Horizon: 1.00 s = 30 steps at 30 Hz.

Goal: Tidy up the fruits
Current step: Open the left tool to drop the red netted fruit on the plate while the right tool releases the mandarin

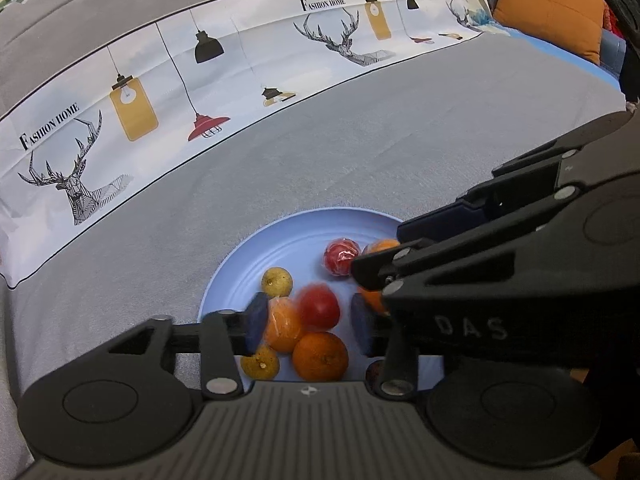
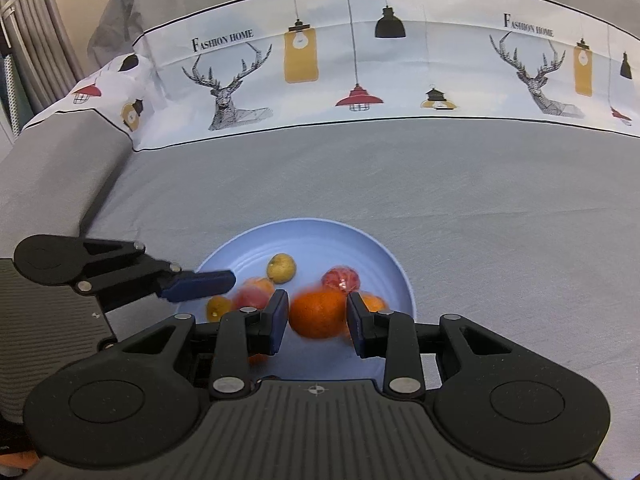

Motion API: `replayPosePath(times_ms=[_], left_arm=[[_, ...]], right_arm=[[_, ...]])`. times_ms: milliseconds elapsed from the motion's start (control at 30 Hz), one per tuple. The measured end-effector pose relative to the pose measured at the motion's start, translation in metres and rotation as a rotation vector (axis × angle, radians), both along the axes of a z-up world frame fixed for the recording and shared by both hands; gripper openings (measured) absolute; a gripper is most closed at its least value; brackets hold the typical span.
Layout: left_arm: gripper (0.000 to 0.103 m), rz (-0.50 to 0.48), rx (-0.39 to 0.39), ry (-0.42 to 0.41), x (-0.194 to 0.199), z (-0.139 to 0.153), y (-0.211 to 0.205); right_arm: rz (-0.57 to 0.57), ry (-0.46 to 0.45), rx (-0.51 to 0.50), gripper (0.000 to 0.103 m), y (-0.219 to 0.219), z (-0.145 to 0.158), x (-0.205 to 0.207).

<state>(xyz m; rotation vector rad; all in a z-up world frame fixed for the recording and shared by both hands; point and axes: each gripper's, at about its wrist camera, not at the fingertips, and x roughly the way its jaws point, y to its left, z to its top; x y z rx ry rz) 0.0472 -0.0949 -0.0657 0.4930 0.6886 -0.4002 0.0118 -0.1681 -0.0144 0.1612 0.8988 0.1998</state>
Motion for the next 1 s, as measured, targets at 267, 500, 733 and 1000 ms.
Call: replayPosePath(times_ms=[267,500,733,1000], left_arm=[[0.083,0.006,0.024,-0.036,-0.021,0.015,0.010],[0.097,0.048,-0.021,-0.019,-0.043,0.025,0.021],[0.101,0.127,-0.114,-0.030,-0.075,0.042,0.030],[0.102,0.268,-0.205,0.053,-0.064,0.045,0.049]], right_arm=[[-0.046,-0.024,0.021,0.066,-0.008,0.004,0.002],[-0.064,-0.095,0.024,0.085,-0.006,0.022,-0.011],[-0.096,-0.188,-0.027,0.102,-0.012,0.054,-0.047],[-0.144,-0.068,-0.059,0.102,-0.024,0.039,-0.056]])
